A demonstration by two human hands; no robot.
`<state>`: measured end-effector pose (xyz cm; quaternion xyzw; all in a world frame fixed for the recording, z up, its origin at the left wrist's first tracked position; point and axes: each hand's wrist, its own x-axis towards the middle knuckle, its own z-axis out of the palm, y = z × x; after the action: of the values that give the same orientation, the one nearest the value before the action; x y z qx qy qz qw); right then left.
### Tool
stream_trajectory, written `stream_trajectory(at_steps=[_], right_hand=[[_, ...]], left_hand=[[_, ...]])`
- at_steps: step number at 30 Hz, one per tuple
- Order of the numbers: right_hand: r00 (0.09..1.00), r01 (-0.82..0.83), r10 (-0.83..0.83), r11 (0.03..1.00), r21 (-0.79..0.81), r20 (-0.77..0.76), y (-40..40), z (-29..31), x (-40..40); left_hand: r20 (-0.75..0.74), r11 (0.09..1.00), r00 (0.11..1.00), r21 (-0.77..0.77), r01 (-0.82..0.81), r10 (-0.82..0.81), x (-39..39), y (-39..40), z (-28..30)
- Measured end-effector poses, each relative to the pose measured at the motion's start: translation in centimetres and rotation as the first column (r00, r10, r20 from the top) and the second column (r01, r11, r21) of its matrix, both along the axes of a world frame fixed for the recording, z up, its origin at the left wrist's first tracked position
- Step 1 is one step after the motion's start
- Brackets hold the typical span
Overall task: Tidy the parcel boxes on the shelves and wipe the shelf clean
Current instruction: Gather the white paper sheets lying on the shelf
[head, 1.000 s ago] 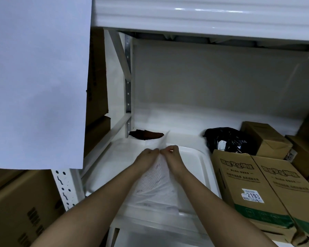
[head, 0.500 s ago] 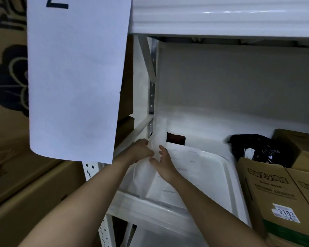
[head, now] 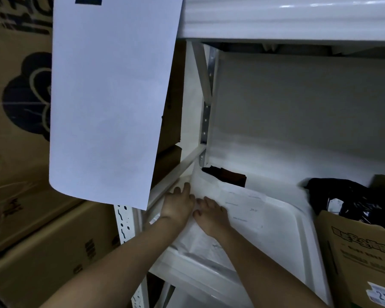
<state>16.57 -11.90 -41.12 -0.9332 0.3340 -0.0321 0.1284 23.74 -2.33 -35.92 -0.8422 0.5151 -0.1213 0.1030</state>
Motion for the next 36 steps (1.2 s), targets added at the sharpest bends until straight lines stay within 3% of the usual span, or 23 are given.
stream_trajectory(at_steps=[5, 9, 12, 14, 16, 21, 26, 36], right_hand=[[0.999, 0.035, -0.040, 0.979, -0.203, -0.021, -0.6, 0.1, 1.1], [1.000, -0.016, 0.015, 0.983, -0.181, -0.011, -1.6, 0.4, 2.6], [0.993, -0.116, 0.115, 0.991, -0.067, -0.018, -2.1, 0.4, 3.8], [0.985, -0.163, 0.162, 0.987, -0.013, -0.052, -2.3, 0.4, 4.2], [0.982, -0.166, 0.166, 0.986, 0.014, -0.085, -2.4, 0.2, 4.4], [0.982, -0.141, 0.131, 0.988, -0.068, -0.137, -2.1, -0.2, 4.3], [0.991, 0.042, -0.074, 0.965, -0.258, -0.116, -2.2, 0.3, 2.6], [0.947, 0.292, -0.310, 0.940, -0.179, -0.086, -3.0, 1.0, -1.4]], left_hand=[[0.125, 0.993, 0.992, 0.114, 0.010, -0.024, 0.0, 0.4, -1.4], [0.099, 0.982, 0.994, 0.186, 0.021, -0.040, 0.2, 0.3, -2.5], [-0.187, 0.998, 0.982, 0.065, 0.010, 0.003, 0.3, 0.3, -3.8], [-0.442, 0.999, 0.897, -0.019, -0.036, 0.024, 0.4, 0.5, -4.6], [-0.515, 0.997, 0.855, -0.006, -0.076, 0.062, 0.3, 0.8, -5.1], [-0.471, 0.984, 0.867, 0.143, -0.105, 0.161, 0.1, 1.5, -5.2], [-0.351, 0.980, 0.926, 0.183, -0.079, 0.141, 0.2, 1.2, -4.7], [-0.297, 0.976, 0.941, 0.187, -0.110, 0.163, -0.5, -0.1, -4.3]])
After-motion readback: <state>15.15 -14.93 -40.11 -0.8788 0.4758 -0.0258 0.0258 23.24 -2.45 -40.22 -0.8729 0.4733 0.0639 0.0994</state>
